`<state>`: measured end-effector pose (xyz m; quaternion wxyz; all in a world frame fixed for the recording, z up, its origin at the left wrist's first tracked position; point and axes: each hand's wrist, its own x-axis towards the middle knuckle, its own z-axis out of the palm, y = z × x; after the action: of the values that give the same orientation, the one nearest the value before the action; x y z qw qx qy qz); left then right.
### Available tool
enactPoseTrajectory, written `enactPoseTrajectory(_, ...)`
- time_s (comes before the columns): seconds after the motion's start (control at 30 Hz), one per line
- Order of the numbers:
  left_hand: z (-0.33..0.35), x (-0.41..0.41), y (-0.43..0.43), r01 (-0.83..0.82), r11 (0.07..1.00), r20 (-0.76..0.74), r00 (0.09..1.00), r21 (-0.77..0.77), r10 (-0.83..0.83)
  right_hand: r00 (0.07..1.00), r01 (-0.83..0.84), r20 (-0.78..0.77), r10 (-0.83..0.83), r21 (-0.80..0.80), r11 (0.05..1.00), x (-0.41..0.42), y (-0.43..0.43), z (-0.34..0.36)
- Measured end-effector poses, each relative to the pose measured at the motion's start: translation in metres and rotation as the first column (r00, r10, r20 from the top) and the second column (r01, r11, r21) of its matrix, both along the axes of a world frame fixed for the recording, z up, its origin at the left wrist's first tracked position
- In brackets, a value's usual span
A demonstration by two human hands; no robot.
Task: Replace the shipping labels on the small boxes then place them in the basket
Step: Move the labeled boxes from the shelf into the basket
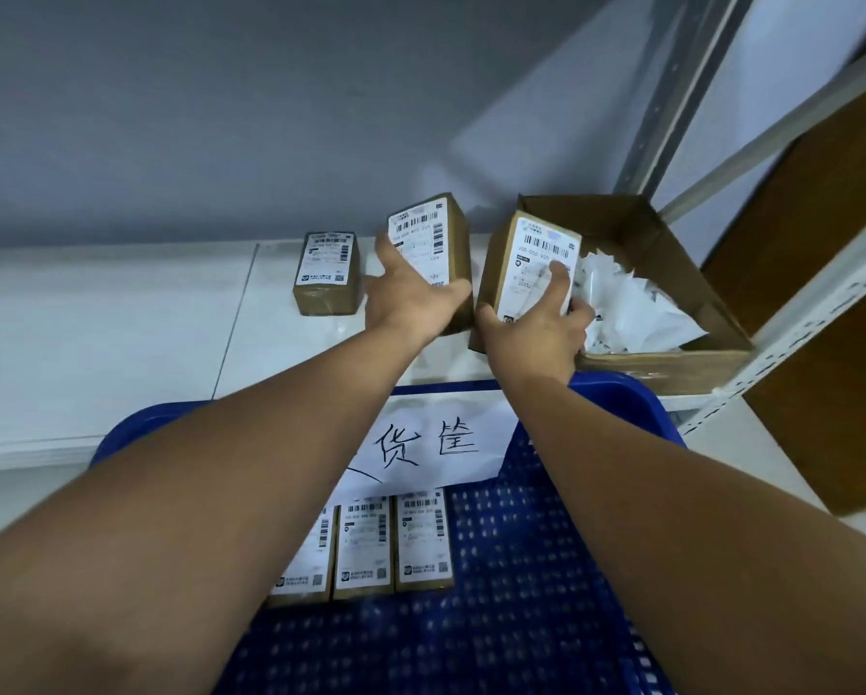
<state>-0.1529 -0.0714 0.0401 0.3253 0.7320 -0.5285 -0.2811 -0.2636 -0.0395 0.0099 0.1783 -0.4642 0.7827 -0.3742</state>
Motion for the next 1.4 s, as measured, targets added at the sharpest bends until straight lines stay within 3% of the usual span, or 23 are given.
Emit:
enactPoseTrajectory(0.13,0.007,-0.005,0.036,0.079,0.997,-0.094,0.992,-0.015,-0.080,0.998,-0.031,-0.048,0.032,0.026,0.999,-0.011,0.027,0.014)
enactPoseTrajectory(0.33,0.016,-0.016,0.086,0.116,0.983,-0.013,0.993,0.140,-0.116,0.998,-0.057,-0.020,0.058,0.023,0.998,-0.022,0.074,0.025)
enactPoseTrajectory(0.57,-0.006,-0.014,0.142,0.139,0.970,-0.025,0.990,0.197,-0.137,0.995,-0.076,-0.071,0.077,0.006,0.997,-0.027,0.134,0.001)
enactPoseTrajectory(0.7,-0.024,-0.014,0.169,0.204,0.927,-0.112,0.978,0.315,-0.178,0.994,-0.090,-0.058,0.091,0.015,0.996,-0.029,0.161,-0.023)
enactPoseTrajectory(0.83,-0.051,-0.019,0.187,0.227,0.892,-0.174,0.970,0.390,-0.171,0.997,-0.070,-0.012,0.072,0.109,0.992,-0.035,0.177,-0.044)
enactPoseTrajectory(1.07,-0.103,-0.030,0.202,0.220,0.852,-0.193,0.971,0.474,-0.143,0.993,-0.054,-0.082,0.087,0.341,0.938,-0.047,0.183,-0.077)
enactPoseTrajectory(1.4,-0.172,-0.034,0.180,0.182,0.764,-0.104,0.983,0.619,-0.151,0.993,-0.011,-0.093,0.072,0.538,0.843,-0.062,0.163,-0.145)
